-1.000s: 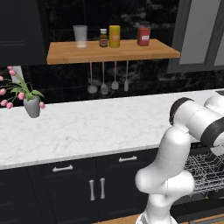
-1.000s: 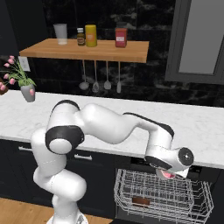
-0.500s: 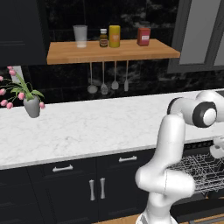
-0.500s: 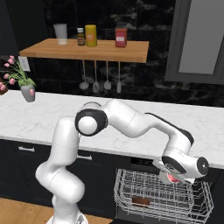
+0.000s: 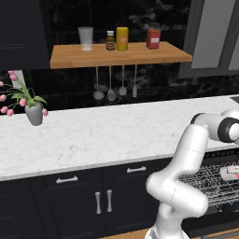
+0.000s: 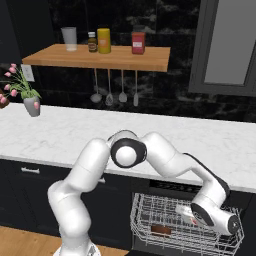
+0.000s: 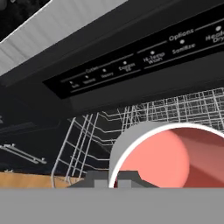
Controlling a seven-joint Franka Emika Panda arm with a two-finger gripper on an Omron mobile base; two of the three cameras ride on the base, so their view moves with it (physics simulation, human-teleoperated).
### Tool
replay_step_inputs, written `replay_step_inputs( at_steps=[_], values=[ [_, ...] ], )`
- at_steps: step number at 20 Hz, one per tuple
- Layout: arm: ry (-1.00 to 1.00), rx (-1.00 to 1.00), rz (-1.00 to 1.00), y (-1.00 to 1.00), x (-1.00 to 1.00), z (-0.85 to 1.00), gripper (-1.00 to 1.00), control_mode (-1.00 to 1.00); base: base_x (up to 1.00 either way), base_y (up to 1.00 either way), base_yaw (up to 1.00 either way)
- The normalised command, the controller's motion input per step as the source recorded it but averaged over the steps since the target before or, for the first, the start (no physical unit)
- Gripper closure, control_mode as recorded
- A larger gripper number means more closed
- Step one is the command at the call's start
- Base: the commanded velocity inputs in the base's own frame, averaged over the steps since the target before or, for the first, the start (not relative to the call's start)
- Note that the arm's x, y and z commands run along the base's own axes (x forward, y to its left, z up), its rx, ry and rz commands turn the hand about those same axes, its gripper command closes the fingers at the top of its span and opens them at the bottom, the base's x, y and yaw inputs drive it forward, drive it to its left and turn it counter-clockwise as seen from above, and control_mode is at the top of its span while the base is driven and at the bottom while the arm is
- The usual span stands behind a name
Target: Pick up the cup and bowl from the counter, place them in the dishwasher, and close the dishwasher door.
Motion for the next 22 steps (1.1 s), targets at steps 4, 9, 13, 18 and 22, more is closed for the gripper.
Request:
replay_step_inputs(
  at_steps=[4, 9, 13, 18, 22],
  values=[
    [-0.07, -0.04, 0.11, 0.1, 0.02, -0.01, 1.0, -1.0, 0.0, 0.0, 0.0],
    [0.19, -0.09, 0.03, 0.03, 0.46, 0.04, 1.0, -1.0, 0.0, 0.0, 0.0],
    [0.34, -0.06, 0.0, 0.0, 0.59, -0.11, 1.0, -1.0, 0.0, 0.0, 0.0],
    [0.32, 0.0, -0.02, 0.0, 0.17, -0.05, 1.0, -1.0, 0.0, 0.0, 0.0],
    [0.12, 0.0, -0.05, 0.0, 0.03, -0.43, 1.0, -1.0, 0.0, 0.0, 0.0]
  ],
)
